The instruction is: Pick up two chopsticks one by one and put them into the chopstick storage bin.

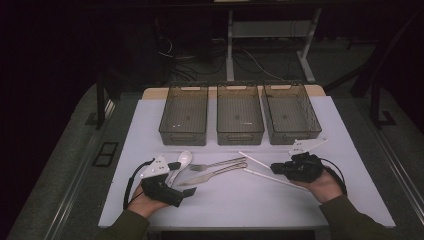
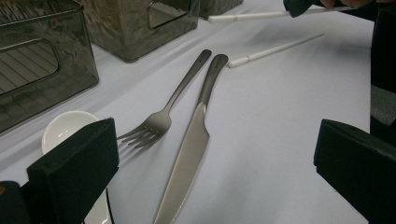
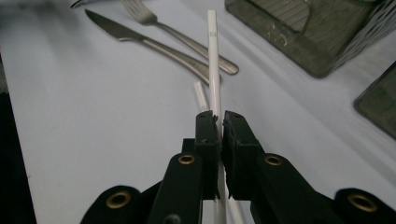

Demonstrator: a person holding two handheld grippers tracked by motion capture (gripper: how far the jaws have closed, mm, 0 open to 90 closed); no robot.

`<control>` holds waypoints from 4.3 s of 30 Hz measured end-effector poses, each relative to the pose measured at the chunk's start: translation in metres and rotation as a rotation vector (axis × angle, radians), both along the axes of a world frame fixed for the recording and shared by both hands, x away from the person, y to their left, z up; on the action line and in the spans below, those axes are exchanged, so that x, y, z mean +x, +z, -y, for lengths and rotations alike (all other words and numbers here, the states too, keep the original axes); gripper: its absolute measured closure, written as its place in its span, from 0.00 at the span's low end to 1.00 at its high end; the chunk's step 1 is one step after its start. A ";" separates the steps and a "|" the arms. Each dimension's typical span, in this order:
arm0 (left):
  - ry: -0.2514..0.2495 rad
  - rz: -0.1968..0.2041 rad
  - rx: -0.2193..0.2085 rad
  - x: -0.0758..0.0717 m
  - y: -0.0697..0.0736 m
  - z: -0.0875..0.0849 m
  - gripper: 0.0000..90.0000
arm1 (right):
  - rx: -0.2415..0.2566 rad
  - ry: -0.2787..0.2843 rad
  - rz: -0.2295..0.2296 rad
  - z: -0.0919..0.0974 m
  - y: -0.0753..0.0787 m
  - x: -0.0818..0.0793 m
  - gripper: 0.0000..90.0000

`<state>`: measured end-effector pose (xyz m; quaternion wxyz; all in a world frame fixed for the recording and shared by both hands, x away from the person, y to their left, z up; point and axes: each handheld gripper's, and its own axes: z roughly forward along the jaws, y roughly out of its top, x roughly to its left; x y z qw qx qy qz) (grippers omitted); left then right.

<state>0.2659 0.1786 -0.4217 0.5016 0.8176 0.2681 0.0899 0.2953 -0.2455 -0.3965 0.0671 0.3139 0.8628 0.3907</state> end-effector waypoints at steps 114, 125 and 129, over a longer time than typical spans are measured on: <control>-0.065 0.023 -0.023 0.001 0.001 0.008 0.00 | 0.021 -0.017 -0.034 -0.219 0.059 0.180 0.44; -0.064 0.020 -0.006 0.002 0.000 0.006 0.00 | 0.081 0.047 -0.012 -0.172 0.058 0.152 0.33; -0.059 0.015 -0.012 0.002 -0.001 0.007 0.00 | 0.119 0.079 -0.008 -0.155 0.056 0.140 0.30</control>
